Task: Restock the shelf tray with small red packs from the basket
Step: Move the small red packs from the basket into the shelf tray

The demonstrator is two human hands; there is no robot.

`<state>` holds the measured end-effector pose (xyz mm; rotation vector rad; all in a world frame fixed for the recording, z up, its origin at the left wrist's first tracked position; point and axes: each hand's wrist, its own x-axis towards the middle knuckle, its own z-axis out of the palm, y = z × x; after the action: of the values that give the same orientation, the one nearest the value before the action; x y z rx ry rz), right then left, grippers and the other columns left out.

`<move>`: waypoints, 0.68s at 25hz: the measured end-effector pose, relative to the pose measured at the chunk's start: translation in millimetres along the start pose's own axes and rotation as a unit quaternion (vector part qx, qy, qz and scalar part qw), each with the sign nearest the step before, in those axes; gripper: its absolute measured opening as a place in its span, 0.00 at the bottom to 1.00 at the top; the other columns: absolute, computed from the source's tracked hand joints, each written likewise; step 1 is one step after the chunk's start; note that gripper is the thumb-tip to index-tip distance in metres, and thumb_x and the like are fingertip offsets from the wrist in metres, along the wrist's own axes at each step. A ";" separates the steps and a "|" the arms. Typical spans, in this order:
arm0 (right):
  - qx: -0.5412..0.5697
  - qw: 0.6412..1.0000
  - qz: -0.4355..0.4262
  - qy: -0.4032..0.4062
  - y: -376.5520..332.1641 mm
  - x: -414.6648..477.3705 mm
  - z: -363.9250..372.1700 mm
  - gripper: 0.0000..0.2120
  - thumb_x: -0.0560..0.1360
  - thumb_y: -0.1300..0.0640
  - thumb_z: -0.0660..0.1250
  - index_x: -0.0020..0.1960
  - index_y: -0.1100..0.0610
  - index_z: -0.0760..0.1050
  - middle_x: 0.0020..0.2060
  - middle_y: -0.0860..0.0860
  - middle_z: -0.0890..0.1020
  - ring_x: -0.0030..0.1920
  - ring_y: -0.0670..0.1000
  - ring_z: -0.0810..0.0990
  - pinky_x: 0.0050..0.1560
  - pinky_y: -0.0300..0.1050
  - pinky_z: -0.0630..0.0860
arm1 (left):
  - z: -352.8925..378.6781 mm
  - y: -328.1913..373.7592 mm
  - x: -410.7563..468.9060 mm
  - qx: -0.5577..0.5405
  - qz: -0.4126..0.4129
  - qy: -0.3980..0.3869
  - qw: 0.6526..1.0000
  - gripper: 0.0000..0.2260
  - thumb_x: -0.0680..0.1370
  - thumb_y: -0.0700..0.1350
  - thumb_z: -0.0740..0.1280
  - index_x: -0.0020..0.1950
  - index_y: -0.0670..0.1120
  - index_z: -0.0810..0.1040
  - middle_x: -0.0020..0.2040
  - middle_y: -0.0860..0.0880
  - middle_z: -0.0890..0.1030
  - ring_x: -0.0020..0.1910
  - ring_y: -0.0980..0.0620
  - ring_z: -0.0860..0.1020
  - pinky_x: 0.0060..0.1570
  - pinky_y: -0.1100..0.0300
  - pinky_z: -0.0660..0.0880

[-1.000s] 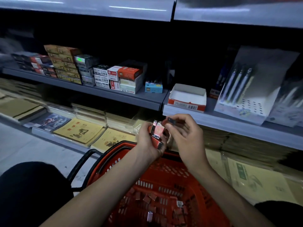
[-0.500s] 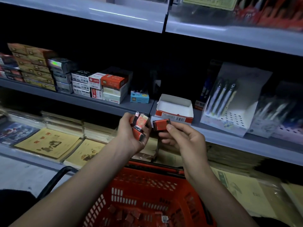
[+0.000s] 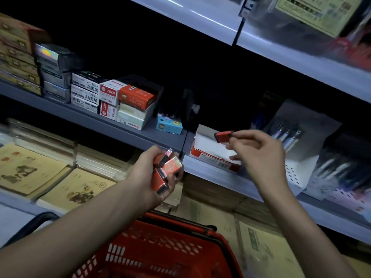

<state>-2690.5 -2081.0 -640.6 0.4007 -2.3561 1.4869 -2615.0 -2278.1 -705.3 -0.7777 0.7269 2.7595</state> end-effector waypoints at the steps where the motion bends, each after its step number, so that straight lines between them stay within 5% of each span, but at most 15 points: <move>1: -0.081 0.995 -0.055 0.005 3.4 20.0 7.2 0.04 0.75 0.60 0.74 0.49 0.54 0.85 0.39 0.47 0.87 0.42 0.46 0.87 0.43 0.47 0.84 | -1.3 1.6 -1.9 0.005 0.000 -0.001 1.000 0.10 0.76 0.47 0.67 0.51 0.44 0.84 0.39 0.44 0.83 0.33 0.50 0.82 0.18 0.66 0.71; 4: -0.308 0.940 -0.144 -0.023 17.8 68.4 37.7 0.06 0.74 0.53 0.74 0.50 0.49 0.86 0.42 0.45 0.87 0.46 0.48 0.85 0.49 0.50 0.83 | 1.0 3.7 -7.2 0.011 0.010 0.009 1.000 0.09 0.77 0.47 0.67 0.48 0.44 0.85 0.38 0.43 0.84 0.33 0.49 0.82 0.18 0.65 0.71; 9: -0.407 0.894 -0.087 -0.166 39.5 86.6 64.5 0.08 0.74 0.54 0.75 0.53 0.47 0.86 0.50 0.48 0.87 0.54 0.53 0.84 0.56 0.52 0.81 | 7.0 2.9 -10.1 0.004 0.020 0.019 1.000 0.11 0.79 0.48 0.66 0.44 0.44 0.85 0.36 0.45 0.84 0.35 0.49 0.80 0.19 0.66 0.72; 11: -0.386 0.906 -0.106 -0.139 28.3 77.2 56.8 0.08 0.77 0.55 0.72 0.54 0.46 0.85 0.49 0.46 0.86 0.53 0.49 0.84 0.53 0.48 0.81 | 7.1 1.8 -10.1 0.004 0.032 0.027 0.999 0.11 0.79 0.48 0.66 0.45 0.44 0.86 0.35 0.45 0.84 0.32 0.50 0.80 0.19 0.65 0.72; 13: -0.251 0.956 -0.093 -0.119 -3.7 48.8 44.7 0.04 0.78 0.51 0.71 0.48 0.46 0.85 0.41 0.43 0.86 0.43 0.42 0.83 0.43 0.38 0.78 | 7.7 -0.8 -8.0 0.011 0.050 0.038 0.998 0.12 0.80 0.49 0.67 0.48 0.44 0.86 0.35 0.45 0.84 0.31 0.51 0.80 0.19 0.64 0.72; 15: -0.125 0.969 -0.037 -0.212 -37.1 8.9 39.7 0.07 0.76 0.46 0.73 0.44 0.48 0.86 0.36 0.45 0.85 0.35 0.42 0.82 0.36 0.35 0.74 | 8.2 -3.9 -5.3 0.017 0.068 0.044 0.997 0.12 0.80 0.50 0.67 0.50 0.44 0.85 0.35 0.45 0.84 0.30 0.51 0.79 0.19 0.65 0.71; 17: -0.126 0.945 -0.024 -0.299 -49.7 -23.4 41.3 0.05 0.73 0.49 0.77 0.43 0.50 0.86 0.35 0.47 0.86 0.35 0.46 0.83 0.37 0.43 0.78 | 9.8 -7.5 -3.5 0.030 0.080 0.046 0.995 0.12 0.80 0.51 0.67 0.51 0.43 0.84 0.35 0.45 0.84 0.28 0.51 0.79 0.19 0.65 0.70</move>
<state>-2654.4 -2137.7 -626.5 0.9438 -2.9203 1.1220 -2614.1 -2266.8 -699.2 -0.8751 0.9243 2.8416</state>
